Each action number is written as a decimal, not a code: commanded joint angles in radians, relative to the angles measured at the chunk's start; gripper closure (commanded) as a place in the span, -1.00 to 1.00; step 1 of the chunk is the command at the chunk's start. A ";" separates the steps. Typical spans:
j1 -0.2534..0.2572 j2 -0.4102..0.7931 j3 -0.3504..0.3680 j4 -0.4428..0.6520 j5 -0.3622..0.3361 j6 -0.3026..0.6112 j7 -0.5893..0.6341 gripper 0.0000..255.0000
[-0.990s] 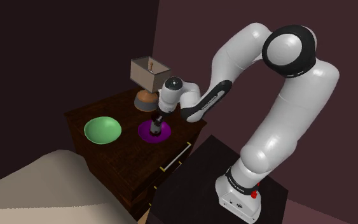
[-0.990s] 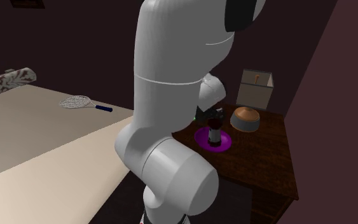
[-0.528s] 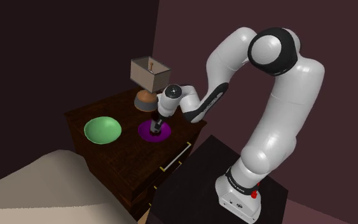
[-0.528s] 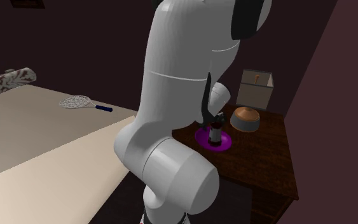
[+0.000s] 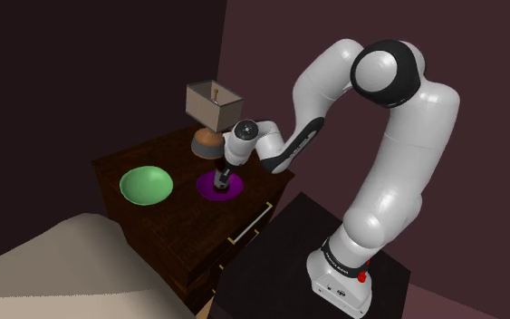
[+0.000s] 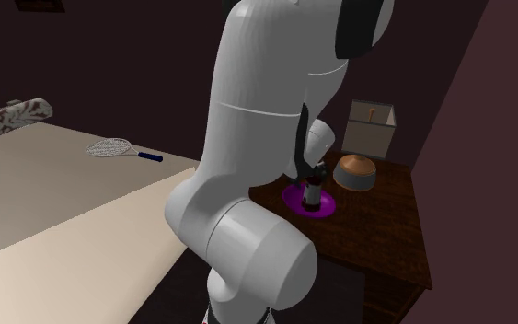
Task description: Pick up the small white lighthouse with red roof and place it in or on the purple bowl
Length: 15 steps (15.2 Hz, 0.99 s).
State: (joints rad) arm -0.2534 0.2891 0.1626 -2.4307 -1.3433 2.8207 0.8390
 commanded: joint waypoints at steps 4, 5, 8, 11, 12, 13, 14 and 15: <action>0.006 0.030 0.007 -0.005 0.010 -0.003 -0.006 1.00; 0.003 0.017 0.008 -0.015 0.016 -0.001 -0.014 1.00; 0.001 0.016 0.016 -0.006 0.049 -0.008 -0.043 1.00; -0.003 0.005 0.009 -0.021 0.034 0.000 -0.034 1.00; -0.007 -0.011 0.016 -0.029 0.060 -0.002 -0.059 1.00; -0.012 -0.027 0.022 -0.036 0.085 -0.004 -0.083 1.00; -0.017 -0.043 0.029 -0.044 0.112 -0.007 -0.108 1.00; -0.021 -0.059 0.035 -0.051 0.138 -0.009 -0.133 1.00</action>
State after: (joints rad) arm -0.2740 0.2341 0.1884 -2.4680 -1.2294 2.8125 0.7272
